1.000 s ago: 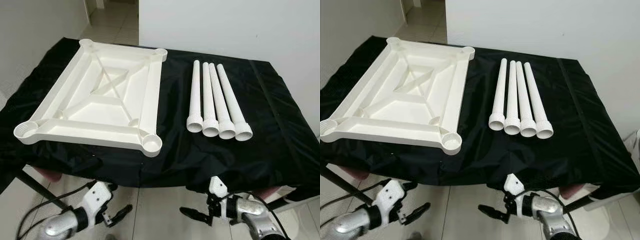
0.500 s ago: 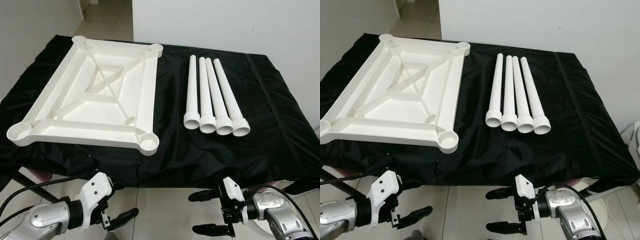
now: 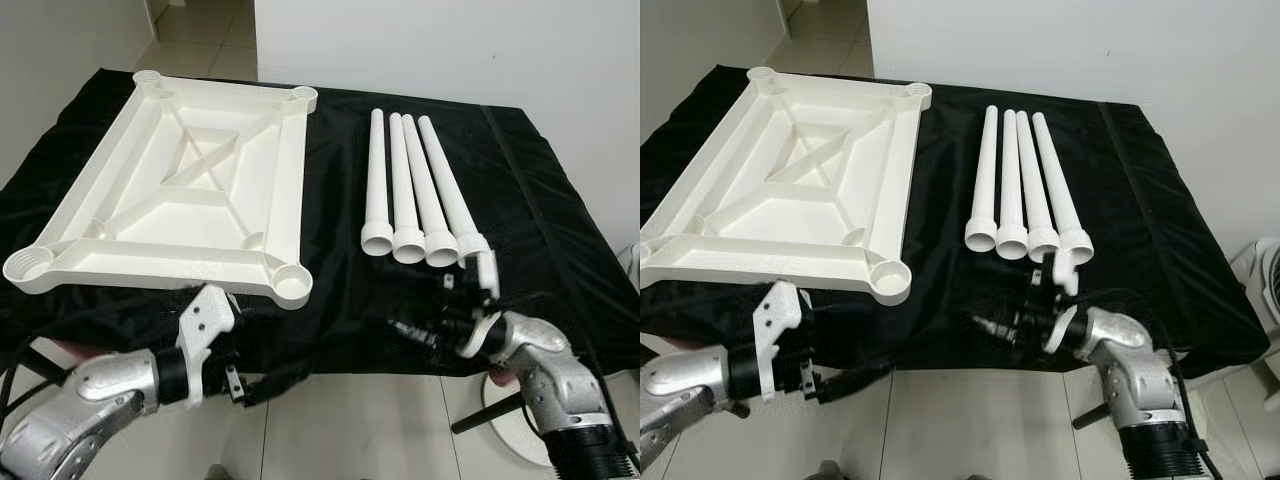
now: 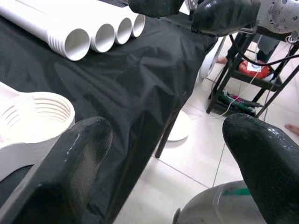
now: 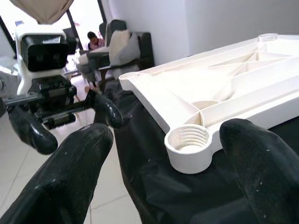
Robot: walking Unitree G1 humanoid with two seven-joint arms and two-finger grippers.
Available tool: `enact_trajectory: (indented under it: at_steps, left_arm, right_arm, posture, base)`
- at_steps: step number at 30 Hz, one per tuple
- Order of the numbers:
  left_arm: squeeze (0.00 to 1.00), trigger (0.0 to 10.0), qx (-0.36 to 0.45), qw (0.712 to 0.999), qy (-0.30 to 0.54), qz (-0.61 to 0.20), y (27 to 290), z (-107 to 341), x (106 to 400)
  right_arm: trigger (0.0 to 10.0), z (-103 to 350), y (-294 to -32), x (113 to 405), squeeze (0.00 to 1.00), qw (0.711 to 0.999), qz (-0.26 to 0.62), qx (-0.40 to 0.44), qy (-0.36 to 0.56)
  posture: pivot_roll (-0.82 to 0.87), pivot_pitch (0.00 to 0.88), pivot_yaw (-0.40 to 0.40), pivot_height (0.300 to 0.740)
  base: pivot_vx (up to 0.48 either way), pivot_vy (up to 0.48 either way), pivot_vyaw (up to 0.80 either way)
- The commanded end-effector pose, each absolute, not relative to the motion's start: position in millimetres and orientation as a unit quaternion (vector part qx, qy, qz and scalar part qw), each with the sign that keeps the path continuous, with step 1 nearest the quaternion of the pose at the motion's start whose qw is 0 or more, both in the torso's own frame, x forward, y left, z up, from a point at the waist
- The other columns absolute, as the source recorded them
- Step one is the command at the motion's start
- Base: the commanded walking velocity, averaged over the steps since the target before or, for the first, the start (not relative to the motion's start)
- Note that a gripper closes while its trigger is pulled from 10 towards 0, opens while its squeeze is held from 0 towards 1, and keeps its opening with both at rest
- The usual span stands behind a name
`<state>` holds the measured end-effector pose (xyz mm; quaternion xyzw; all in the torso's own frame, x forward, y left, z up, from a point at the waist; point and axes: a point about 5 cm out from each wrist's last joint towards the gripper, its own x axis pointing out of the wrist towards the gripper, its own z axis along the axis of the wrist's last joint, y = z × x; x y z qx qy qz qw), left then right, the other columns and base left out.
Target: Building children table
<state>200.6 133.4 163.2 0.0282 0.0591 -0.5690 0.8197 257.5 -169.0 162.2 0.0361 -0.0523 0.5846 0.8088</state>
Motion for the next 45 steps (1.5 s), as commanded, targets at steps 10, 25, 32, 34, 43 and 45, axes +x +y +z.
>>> enact_trajectory:
  at_steps: [10,25,32,34,43,45]
  left_arm:
    - [0.00,10.0,-0.044,0.910,-0.047,-0.409,126.7,185.8,244.8]
    - [0.00,10.0,-0.065,0.985,-0.046,-0.153,140.3,184.7,310.5]
    - [0.00,10.0,-0.094,0.991,-0.041,-0.085,136.6,174.6,332.1]
    - [0.00,10.0,-0.106,0.992,-0.043,-0.054,138.8,172.0,335.8]
    - [0.00,10.0,-0.065,0.991,-0.092,-0.066,132.8,181.9,320.8]
    - [0.00,10.0,-0.065,0.991,-0.092,-0.066,132.8,181.9,320.8]
  right_arm:
    - [10.0,176.5,-161.6,293.2,0.00,0.906,0.397,0.087,-0.119]
    - [10.0,197.9,-148.1,326.4,0.00,0.973,0.144,0.056,-0.173]
    - [10.0,179.0,-154.5,333.5,0.00,0.988,0.046,0.030,-0.145]
    - [10.0,174.1,-156.4,333.3,0.00,0.990,0.025,0.014,-0.136]
    - [10.0,176.8,-151.5,319.2,0.00,0.987,0.008,-0.006,-0.158]
    - [10.0,176.8,-151.5,319.2,0.00,0.987,0.008,-0.006,-0.158]
  posture:
    - [0.11,0.043,-0.043,0.740]
    - [0.11,0.000,-0.050,0.740]
    - [0.08,0.000,-0.047,0.740]
    - [0.08,0.000,-0.039,0.740]
    - [0.10,0.000,0.008,0.740]
    - [0.10,0.000,0.008,0.740]
  base:
    - [0.000,0.000,0.00]
    - [0.000,0.000,0.00]
    - [0.000,0.000,0.00]
    - [0.000,0.000,0.00]
    - [0.000,0.000,0.00]
    - [0.000,0.000,0.00]
